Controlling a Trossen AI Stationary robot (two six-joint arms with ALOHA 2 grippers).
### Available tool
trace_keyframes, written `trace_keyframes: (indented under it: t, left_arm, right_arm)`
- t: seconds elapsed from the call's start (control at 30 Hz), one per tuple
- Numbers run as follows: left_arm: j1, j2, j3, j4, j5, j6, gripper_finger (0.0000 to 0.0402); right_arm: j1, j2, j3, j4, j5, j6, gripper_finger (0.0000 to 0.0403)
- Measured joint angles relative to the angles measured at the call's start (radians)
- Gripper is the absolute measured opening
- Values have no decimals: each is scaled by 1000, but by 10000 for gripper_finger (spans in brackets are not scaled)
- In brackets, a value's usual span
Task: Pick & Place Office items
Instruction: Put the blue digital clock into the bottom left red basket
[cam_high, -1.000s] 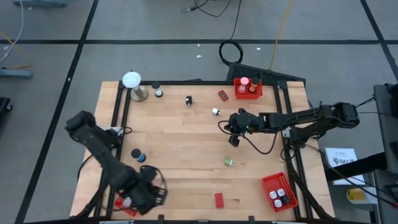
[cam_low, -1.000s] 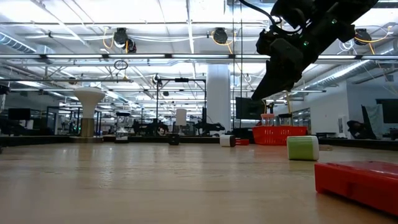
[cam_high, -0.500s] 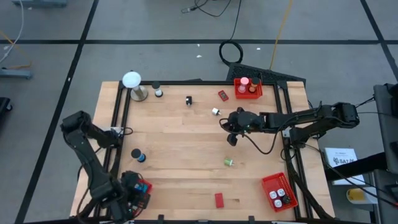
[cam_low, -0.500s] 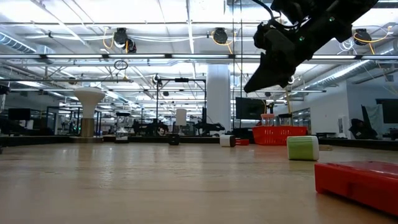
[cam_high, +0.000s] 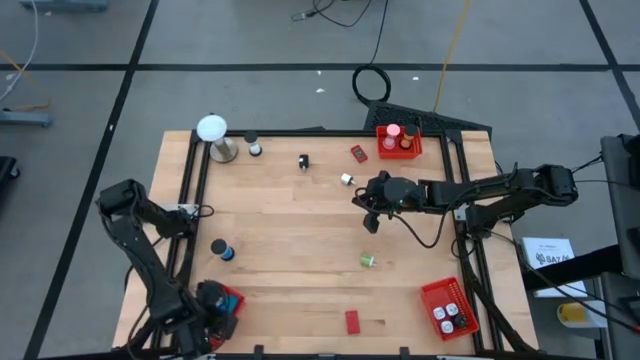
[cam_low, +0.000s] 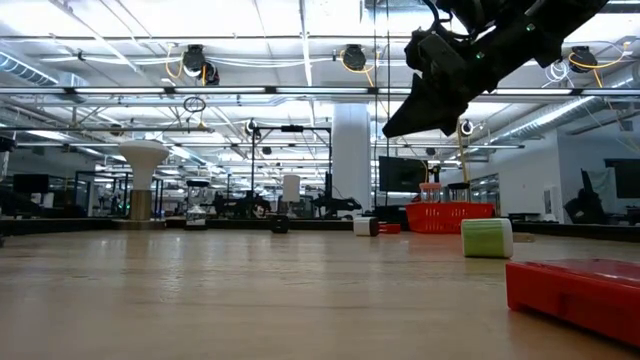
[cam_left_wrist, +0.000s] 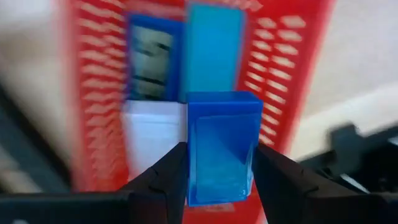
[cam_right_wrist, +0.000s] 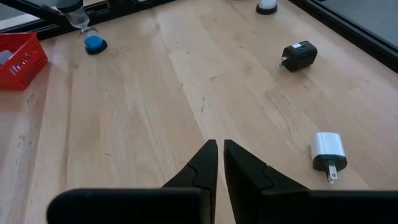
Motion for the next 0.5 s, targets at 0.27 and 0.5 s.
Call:
trace_keyframes:
  t: [0.27, 0.5]
  left_arm:
    - [-5, 0, -45, 77, 22, 34, 157]
    - [-20, 0, -45, 89, 23, 51, 157]
  right_arm:
    - [0, 0, 0, 0, 1, 0, 17]
    - [0, 0, 0, 0, 26, 0, 17]
